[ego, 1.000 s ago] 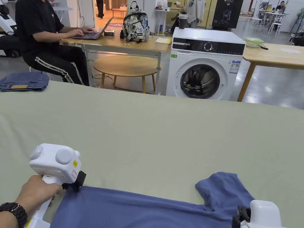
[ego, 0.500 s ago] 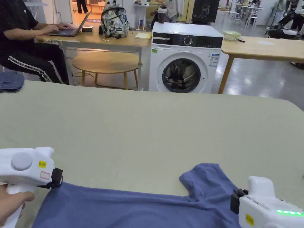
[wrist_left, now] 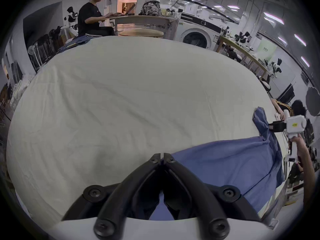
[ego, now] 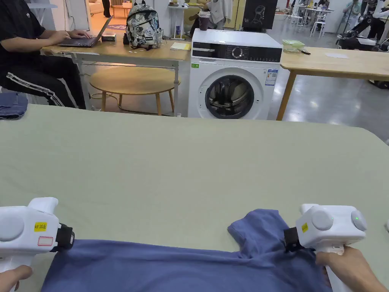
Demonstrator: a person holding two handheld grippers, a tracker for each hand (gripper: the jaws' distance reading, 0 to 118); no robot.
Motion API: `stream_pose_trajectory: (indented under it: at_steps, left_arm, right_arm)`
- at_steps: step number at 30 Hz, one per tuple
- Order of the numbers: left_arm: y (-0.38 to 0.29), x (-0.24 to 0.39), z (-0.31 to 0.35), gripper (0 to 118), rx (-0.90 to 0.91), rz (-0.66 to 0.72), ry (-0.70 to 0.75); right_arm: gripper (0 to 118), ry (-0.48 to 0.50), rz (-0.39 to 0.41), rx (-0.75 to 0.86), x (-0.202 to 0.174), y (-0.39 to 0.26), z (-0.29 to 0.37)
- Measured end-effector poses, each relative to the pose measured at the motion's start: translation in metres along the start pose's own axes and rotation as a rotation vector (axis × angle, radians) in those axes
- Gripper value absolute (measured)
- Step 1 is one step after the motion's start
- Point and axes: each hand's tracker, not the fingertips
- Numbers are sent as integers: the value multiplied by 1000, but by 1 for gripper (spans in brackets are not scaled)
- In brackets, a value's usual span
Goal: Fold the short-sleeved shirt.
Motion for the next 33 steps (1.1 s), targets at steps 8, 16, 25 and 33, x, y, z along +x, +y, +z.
stream_pose_trajectory:
  at_steps: [8, 16, 25, 33]
  left_arm:
    - [-15, -4, -6, 0, -4, 39, 18]
    - [-32, -6, 10, 0, 28, 63, 26]
    - [-46, -6, 79, 0, 147, 56, -4]
    - [-78, -14, 124, 0, 193, 46, -12]
  right_arm:
    - [0, -30, 55, 48, -17, -14, 15]
    - [0, 69, -71, 154, -2, -34, 58]
    - [0, 116, -88, 319, 6, -88, 159]
    - [0, 81, -79, 381, 7, -156, 222]
